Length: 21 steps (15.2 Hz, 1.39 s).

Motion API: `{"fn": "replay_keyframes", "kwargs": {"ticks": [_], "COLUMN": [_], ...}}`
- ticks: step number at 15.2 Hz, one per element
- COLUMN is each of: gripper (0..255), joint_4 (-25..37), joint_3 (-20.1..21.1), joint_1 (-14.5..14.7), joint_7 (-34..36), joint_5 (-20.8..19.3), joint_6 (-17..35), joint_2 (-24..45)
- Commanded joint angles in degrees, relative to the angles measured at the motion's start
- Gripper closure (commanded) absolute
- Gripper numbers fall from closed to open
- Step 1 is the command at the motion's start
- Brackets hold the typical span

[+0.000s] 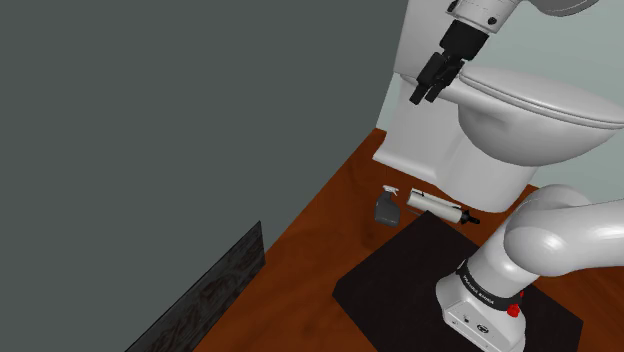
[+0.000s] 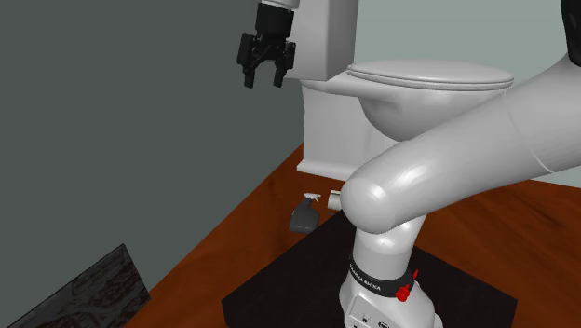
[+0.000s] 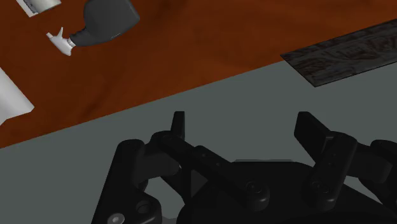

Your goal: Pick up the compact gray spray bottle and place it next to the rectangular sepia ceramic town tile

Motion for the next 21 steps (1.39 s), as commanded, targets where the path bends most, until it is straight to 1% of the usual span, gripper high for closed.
{"fn": "replay_keyframes", "kwargs": {"ticks": [1, 6, 11, 16, 21], "gripper": [0, 0, 0, 0, 0], "joint_4": [0.0, -5.12, -8.92, -11.35, -12.35], "joint_3": [0.0, -0.26, -0.69, -1.38, -2.35], "joint_1": [0.0, -2.36, -4.69, -6.88, -8.9], "joint_7": [0.0, 2.1, 4.24, 6.4, 8.49], "joint_5": [0.0, -0.76, -1.42, -1.98, -2.31], "joint_6": [0.0, 8.41, 17.04, 25.74, 34.29], "joint_2": [0.0, 4.59, 10.72, 18.32, 27.2]}}
